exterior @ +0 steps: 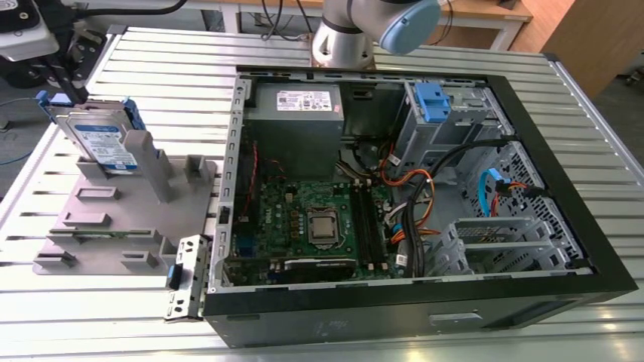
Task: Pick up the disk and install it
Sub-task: 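Pick up the disk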
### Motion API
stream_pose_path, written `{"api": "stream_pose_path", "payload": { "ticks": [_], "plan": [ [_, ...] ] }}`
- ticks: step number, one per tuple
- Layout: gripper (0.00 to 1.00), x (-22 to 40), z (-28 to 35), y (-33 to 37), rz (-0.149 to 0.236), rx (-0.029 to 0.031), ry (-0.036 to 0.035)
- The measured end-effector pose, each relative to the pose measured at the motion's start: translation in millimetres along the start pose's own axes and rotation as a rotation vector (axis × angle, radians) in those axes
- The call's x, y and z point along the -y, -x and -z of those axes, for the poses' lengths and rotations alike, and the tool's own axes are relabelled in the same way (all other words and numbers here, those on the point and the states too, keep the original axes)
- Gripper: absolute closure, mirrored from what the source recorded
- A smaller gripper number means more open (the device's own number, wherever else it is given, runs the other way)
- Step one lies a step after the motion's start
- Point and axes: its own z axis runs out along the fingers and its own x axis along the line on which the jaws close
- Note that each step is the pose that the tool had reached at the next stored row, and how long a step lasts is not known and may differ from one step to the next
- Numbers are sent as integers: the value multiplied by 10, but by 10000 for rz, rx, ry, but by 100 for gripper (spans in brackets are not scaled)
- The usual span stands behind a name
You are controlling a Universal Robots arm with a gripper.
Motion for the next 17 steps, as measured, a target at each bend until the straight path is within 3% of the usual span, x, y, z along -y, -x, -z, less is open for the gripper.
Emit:
{"api": "stream_pose_path", "payload": {
  "ticks": [12, 17],
  "plan": [
    [89, 0, 0, -1, 1492, -77, -19],
    [89, 0, 0, 0, 1537, -80, -20]
  ]
}}
